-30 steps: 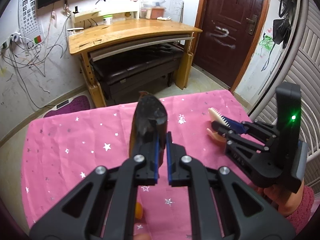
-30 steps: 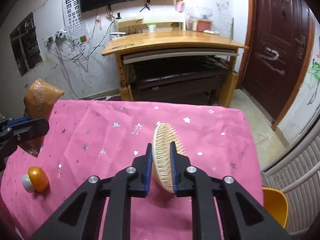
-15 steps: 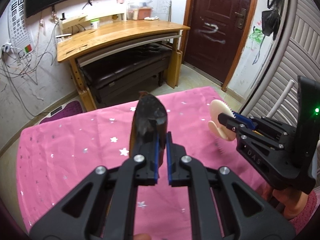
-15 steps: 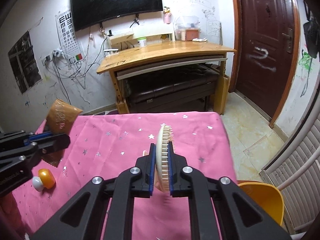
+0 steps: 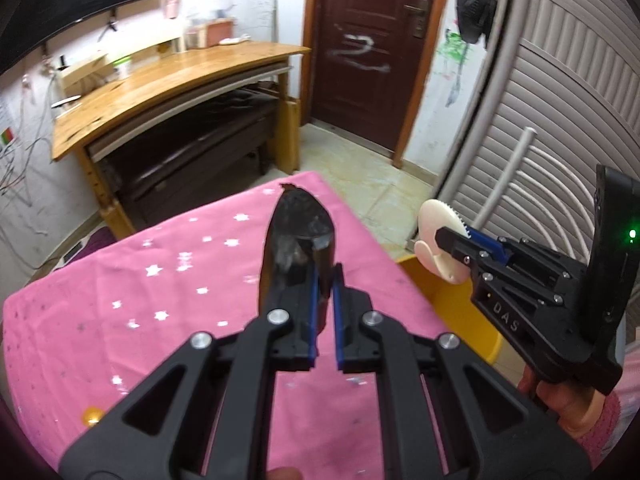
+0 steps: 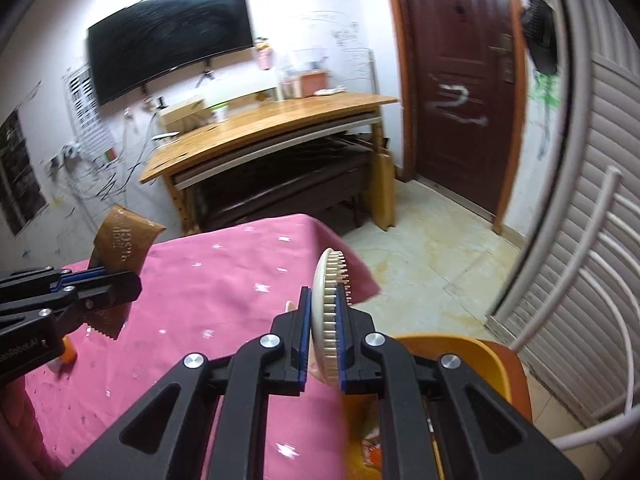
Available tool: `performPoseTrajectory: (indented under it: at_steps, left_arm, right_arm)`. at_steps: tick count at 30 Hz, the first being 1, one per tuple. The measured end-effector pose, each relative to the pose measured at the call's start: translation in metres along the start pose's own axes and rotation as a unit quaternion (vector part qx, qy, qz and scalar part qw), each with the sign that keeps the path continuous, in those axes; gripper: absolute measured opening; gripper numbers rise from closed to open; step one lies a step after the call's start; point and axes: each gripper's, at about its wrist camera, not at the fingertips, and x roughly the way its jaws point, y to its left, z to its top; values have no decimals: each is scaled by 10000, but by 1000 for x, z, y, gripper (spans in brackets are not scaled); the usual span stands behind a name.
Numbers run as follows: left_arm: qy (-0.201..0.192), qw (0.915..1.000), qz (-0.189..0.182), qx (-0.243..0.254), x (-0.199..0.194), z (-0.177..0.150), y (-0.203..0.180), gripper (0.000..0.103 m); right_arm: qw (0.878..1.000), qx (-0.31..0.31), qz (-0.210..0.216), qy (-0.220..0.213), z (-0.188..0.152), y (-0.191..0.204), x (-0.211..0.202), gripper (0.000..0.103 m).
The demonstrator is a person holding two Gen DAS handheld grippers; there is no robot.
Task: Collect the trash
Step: 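Carry both items over the yellow bin and open both grippers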
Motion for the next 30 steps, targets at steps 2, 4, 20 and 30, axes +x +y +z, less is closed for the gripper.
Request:
performPoseTrajectory:
  at_steps: [2,4,20,30]
  left_arm:
    - [44,9999,-101,78,5,1,-14,6]
    - [81,9997,-170,144,10,2,-25,6]
    - [687,9943,-626,527,67,1,-116,6]
    - [833,9936,-583,498,80,1,-135,10]
  right_arm:
    - [9998,178,-125,-18,-7,-20,-4,5]
    - [9993,337,-177,6,-16,-37,-6,5]
    - [9952,838,-289,424,-70,-102,7,5]
    - [9935,1015,-300,422,-75,-120,3,6]
